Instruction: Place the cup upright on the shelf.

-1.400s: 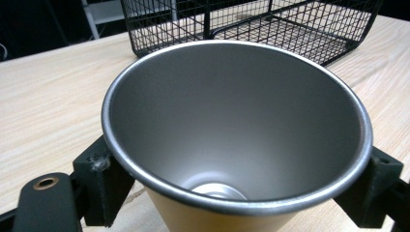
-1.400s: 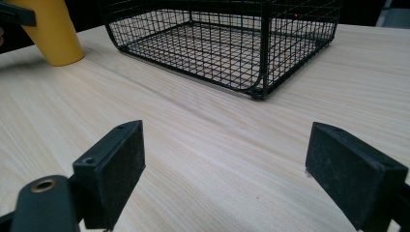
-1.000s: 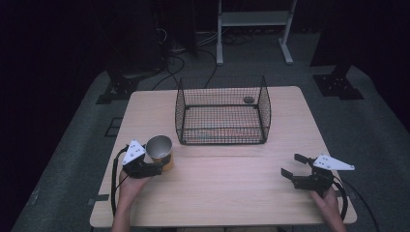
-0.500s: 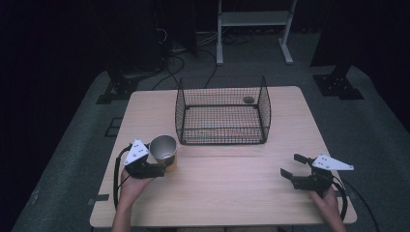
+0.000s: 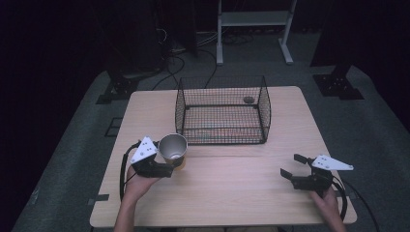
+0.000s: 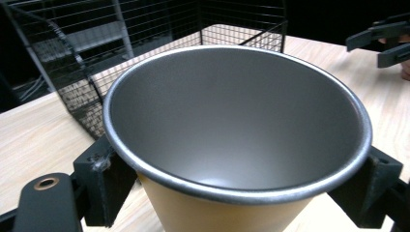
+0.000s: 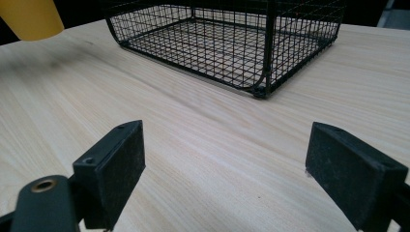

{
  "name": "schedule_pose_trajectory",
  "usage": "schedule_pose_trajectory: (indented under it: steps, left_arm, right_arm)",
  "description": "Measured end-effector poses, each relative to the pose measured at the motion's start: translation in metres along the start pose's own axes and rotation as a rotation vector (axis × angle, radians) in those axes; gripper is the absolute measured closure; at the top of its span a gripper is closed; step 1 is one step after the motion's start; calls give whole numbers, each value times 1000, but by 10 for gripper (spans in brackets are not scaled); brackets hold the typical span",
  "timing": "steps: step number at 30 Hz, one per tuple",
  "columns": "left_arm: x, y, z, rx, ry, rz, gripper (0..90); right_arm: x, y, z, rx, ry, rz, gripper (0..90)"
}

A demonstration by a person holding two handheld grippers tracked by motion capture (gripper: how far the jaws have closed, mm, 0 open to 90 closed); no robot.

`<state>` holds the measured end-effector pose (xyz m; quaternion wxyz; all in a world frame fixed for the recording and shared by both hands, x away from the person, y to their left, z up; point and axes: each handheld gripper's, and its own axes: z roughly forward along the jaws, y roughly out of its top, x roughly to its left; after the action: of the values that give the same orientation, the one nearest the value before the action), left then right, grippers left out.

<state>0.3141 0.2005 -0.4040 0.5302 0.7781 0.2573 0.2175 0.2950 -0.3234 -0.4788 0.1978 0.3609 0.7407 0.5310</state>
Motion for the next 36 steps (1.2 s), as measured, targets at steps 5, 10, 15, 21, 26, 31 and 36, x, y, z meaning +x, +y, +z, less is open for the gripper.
schedule_pose_trajectory:
  steps: [5,10,15,21,26,31,36]
  left_arm:
    - [-3,6,4,-18,-31,-4,145]
    - [-4,11,9,-12,-53,3,145]
    - [-7,17,13,-9,-72,11,145]
    - [-10,26,20,-10,-96,25,145]
    - [-13,35,26,-20,-119,36,145]
    - [-15,42,32,-17,-133,49,145]
    - [-16,54,39,-19,-155,66,145]
  right_arm:
    - [0,0,0,1,0,-1,130]
    - [0,0,0,1,1,-2,130]
    - [0,0,0,1,0,-3,130]
    - [0,0,0,1,-1,-3,131]
    - [0,0,0,2,-2,-5,130]
    - [1,0,0,3,-2,-8,131]
    - [1,0,0,3,-1,-9,131]
